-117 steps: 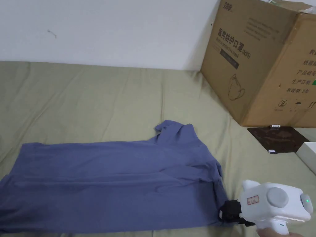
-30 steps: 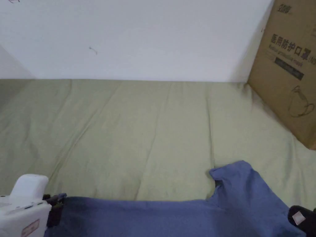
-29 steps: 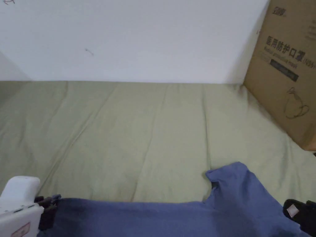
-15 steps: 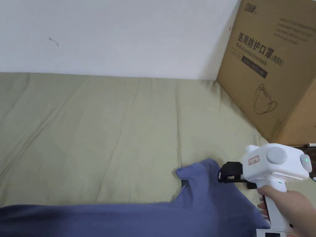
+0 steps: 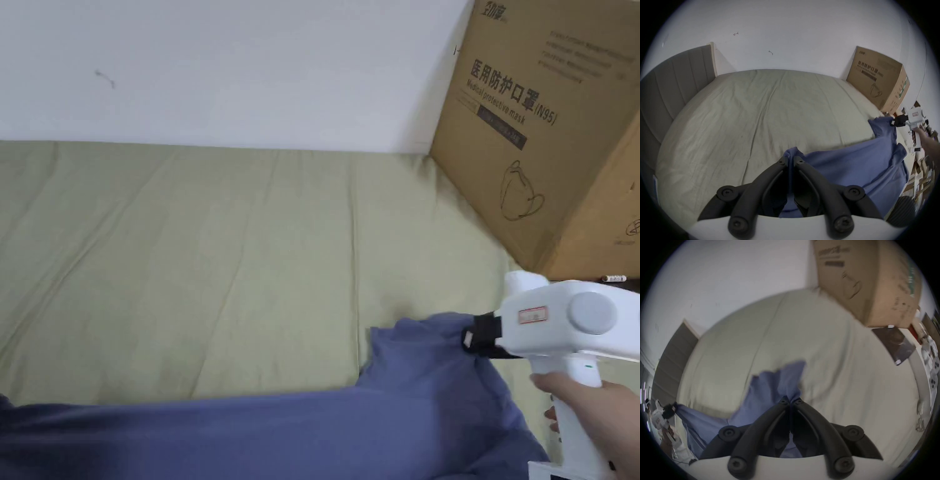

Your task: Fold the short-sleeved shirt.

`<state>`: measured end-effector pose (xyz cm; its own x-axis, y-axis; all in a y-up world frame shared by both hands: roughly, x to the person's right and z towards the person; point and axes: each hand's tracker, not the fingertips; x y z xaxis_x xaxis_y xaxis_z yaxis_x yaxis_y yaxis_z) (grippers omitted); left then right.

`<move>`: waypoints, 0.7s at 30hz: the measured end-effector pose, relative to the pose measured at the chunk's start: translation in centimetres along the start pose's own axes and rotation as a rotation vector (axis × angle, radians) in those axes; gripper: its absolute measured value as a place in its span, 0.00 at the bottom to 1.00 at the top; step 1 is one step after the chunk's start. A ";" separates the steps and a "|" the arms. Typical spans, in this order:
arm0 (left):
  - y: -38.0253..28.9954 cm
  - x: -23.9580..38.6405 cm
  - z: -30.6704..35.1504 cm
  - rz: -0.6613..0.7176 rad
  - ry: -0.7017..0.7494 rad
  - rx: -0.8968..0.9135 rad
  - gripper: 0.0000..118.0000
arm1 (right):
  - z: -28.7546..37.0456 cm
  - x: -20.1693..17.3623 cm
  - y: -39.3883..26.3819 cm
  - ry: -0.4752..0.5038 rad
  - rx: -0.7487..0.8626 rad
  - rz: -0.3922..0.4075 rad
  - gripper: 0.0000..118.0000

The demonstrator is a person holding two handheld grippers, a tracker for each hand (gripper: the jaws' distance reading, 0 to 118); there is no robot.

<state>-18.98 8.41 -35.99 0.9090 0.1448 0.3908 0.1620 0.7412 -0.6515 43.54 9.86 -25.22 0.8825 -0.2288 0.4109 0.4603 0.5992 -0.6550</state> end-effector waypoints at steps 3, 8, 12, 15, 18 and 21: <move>1.1 -0.2 -0.2 0.015 0.030 0.029 0.04 | 2.7 0.7 0.4 0.008 0.086 -0.025 0.00; 3.3 -0.2 0.8 0.074 -0.012 0.119 0.04 | 5.8 0.6 0.7 0.008 0.205 -0.044 0.00; 3.5 0.3 2.2 0.040 -0.053 0.124 0.04 | 8.8 1.3 -1.0 0.039 0.215 -0.076 0.00; 1.6 -0.3 3.5 -0.003 -0.078 0.082 0.04 | 12.1 1.4 -5.4 0.045 0.198 -0.072 0.00; -1.4 -1.5 5.5 -0.017 -0.104 0.027 0.04 | 15.5 2.4 -11.2 0.052 0.138 -0.085 0.00; -5.0 -2.6 7.4 -0.008 -0.142 -0.054 0.04 | 17.4 3.9 -17.1 0.062 0.022 -0.141 0.00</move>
<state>-25.02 9.19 -28.99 0.8448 0.2328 0.4818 0.1934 0.7067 -0.6806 37.44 12.06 -1.42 0.8141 -0.3582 0.4572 0.5782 0.5741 -0.5797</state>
